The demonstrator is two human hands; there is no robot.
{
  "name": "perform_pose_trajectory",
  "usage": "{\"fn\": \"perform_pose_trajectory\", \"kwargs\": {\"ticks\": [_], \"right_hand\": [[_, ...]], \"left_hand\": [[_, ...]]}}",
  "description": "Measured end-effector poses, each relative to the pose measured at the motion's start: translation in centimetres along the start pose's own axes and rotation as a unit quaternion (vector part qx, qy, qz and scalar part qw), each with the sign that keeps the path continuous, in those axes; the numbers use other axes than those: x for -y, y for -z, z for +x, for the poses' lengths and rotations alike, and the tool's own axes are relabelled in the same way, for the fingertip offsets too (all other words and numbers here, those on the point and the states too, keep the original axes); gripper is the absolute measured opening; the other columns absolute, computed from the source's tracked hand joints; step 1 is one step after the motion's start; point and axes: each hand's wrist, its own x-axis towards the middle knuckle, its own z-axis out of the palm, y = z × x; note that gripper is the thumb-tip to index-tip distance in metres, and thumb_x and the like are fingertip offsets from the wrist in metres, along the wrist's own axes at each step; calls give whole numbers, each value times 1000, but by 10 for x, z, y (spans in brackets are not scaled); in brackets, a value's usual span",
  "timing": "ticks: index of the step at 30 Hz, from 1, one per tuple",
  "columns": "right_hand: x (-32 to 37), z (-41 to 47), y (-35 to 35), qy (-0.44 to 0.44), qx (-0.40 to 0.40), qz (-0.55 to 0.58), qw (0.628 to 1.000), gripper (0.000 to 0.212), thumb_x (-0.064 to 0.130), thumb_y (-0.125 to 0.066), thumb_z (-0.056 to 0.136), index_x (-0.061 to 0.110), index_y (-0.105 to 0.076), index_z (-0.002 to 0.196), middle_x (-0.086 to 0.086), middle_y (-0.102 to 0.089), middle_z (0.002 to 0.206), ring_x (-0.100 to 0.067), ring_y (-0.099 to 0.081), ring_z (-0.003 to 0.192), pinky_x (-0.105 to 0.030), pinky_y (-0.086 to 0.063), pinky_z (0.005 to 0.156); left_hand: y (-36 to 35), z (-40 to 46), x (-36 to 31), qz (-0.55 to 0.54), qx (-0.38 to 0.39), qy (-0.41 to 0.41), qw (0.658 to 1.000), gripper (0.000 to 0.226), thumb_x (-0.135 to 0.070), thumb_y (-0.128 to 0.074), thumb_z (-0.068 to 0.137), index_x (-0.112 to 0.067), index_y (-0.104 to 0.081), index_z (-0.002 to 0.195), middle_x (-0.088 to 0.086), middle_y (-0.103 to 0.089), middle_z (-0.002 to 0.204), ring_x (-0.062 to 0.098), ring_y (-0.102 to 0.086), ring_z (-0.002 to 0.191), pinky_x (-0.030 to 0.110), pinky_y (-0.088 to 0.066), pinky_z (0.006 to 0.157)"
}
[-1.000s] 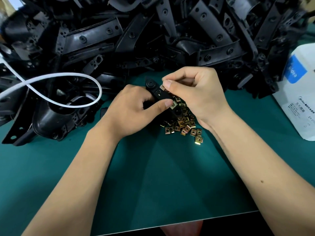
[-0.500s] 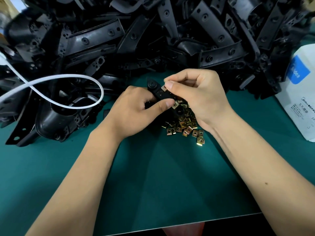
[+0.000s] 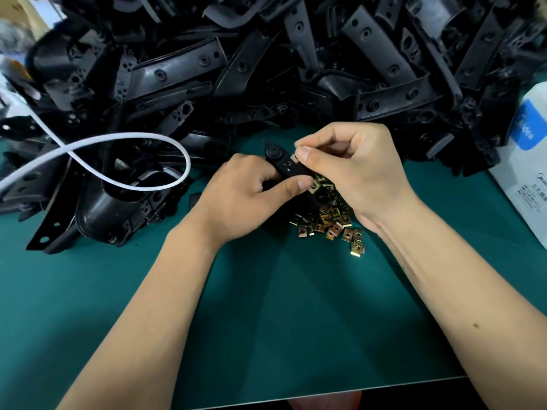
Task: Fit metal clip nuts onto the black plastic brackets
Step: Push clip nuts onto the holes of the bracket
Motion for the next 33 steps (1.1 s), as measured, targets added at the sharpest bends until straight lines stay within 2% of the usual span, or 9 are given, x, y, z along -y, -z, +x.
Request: {"fn": "perform_pose_trajectory", "kwargs": {"ticks": [4,9,13,17,20,23,27,29,33], "right_hand": [[2,0,0,2,6,-16,1000,7,9,-79,86,14,-80,90,2,-80,84,-15,-77,85,-32,-61,83],[3,0,0,3,17,-22,1000,7,10,-79,85,16,-80,90,1,-80,84,-17,-77,85,-38,-63,83],[3,-5,-5,-3,30,-12,999,7,11,-78,87,16,-80,91,0,-79,81,-17,-77,74,-28,-60,69],[2,-2,0,-25,52,2,998,14,8,-76,89,18,-81,98,-3,-80,84,-13,-76,77,-24,-58,78],[0,1,3,-61,44,18,997,12,8,-78,88,16,-81,97,-5,-80,85,-12,-76,82,-24,-57,82],[-2,2,4,-83,24,14,996,8,13,-80,88,15,-81,95,-8,-79,87,-20,-77,89,-40,-60,93],[-1,-1,1,-65,7,-7,998,10,13,-77,91,16,-82,99,-3,-80,91,-19,-76,94,-48,-59,96],[1,-2,0,-42,-2,-25,999,10,13,-75,92,17,-82,98,1,-80,91,-15,-76,93,-46,-60,94],[1,-3,-2,-34,-1,-35,999,14,11,-74,92,17,-82,101,5,-80,92,-10,-75,94,-37,-59,94]], "left_hand": [[0,-1,-2,1,2,8,1000,64,-68,-54,89,-18,-34,55,-6,-34,50,11,-33,48,39,-27,49],[0,-1,-2,-6,6,15,1000,69,-71,-53,88,-12,-36,56,-1,-35,50,16,-33,48,46,-30,49],[0,0,-1,-5,10,16,1000,68,-70,-53,87,-10,-44,58,3,-42,51,23,-39,49,45,-33,49],[-2,1,3,-9,-8,31,999,65,-70,-58,85,-16,-40,54,-8,-36,46,11,-33,45,31,-26,48],[-6,1,5,-13,-44,39,998,61,-70,-63,84,-18,-48,55,-11,-43,47,8,-38,46,22,-27,47],[-6,2,5,-58,-82,52,994,31,-61,-76,81,-30,-73,85,-18,-69,70,1,-62,62,21,-46,57],[-1,4,9,-151,-93,41,983,71,-37,-87,80,-36,-53,143,-6,-75,112,13,-73,95,30,-57,80],[-2,3,9,-147,-84,18,985,71,-26,-87,81,-33,-54,143,-5,-75,113,16,-73,99,35,-59,84],[-5,5,11,-116,-111,39,986,53,-31,-89,78,-33,-65,125,-6,-77,90,12,-74,90,40,-59,83]]}}
